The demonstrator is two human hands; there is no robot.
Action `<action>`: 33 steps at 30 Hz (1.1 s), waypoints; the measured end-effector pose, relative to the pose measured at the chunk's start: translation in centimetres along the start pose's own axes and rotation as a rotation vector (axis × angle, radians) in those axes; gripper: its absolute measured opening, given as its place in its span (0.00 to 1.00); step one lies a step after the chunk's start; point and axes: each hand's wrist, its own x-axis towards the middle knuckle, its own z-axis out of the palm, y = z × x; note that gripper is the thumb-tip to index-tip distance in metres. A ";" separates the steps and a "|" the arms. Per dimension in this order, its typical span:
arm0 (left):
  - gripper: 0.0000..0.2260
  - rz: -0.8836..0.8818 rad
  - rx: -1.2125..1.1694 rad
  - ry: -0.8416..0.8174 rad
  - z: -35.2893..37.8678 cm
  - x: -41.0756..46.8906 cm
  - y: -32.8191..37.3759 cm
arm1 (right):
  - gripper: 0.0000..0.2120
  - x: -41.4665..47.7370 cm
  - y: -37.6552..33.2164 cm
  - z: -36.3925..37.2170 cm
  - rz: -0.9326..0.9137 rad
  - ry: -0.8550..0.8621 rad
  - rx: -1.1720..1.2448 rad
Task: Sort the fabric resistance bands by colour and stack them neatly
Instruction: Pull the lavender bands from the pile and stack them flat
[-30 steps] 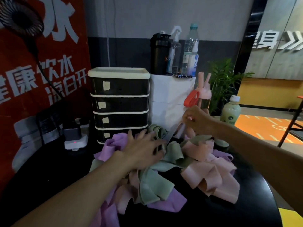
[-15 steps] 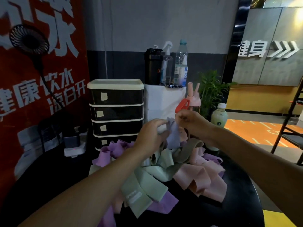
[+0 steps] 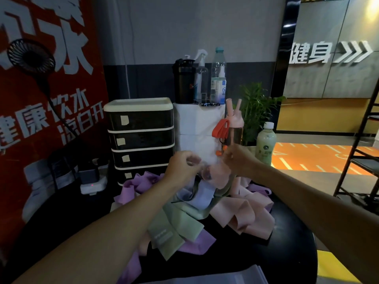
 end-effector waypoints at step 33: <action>0.06 0.362 0.270 0.075 -5.5 0.5 3.1 | 0.24 -1.6 -3.4 2.4 -0.178 0.032 0.374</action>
